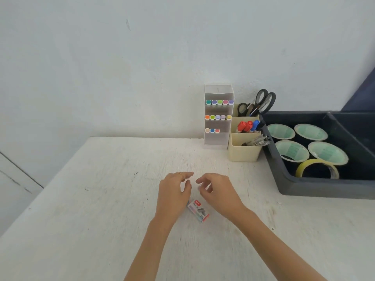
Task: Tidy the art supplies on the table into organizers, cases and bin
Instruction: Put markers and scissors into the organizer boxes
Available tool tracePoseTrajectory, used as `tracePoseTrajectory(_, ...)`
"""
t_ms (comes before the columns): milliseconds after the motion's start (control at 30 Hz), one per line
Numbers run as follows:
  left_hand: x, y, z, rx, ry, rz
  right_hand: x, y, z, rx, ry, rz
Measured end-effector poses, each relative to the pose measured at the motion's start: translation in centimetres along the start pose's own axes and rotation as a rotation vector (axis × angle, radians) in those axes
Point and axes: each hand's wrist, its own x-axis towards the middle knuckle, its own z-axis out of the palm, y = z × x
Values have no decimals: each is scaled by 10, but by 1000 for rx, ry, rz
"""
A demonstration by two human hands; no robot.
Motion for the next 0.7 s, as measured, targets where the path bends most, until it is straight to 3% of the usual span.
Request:
tracePoseTrajectory(300, -59, -25, -19, 143, -346, 45, -50, 16, 15, -101, -344, -63)
tracePoseTrajectory(500, -56, -28, -23, 321, -410, 83, -40, 16, 8, -57, -381, -38)
tracePoseTrajectory(700, -43, -39, -32, 227, -468, 142, -43, 25, 5, 15, -204, -65)
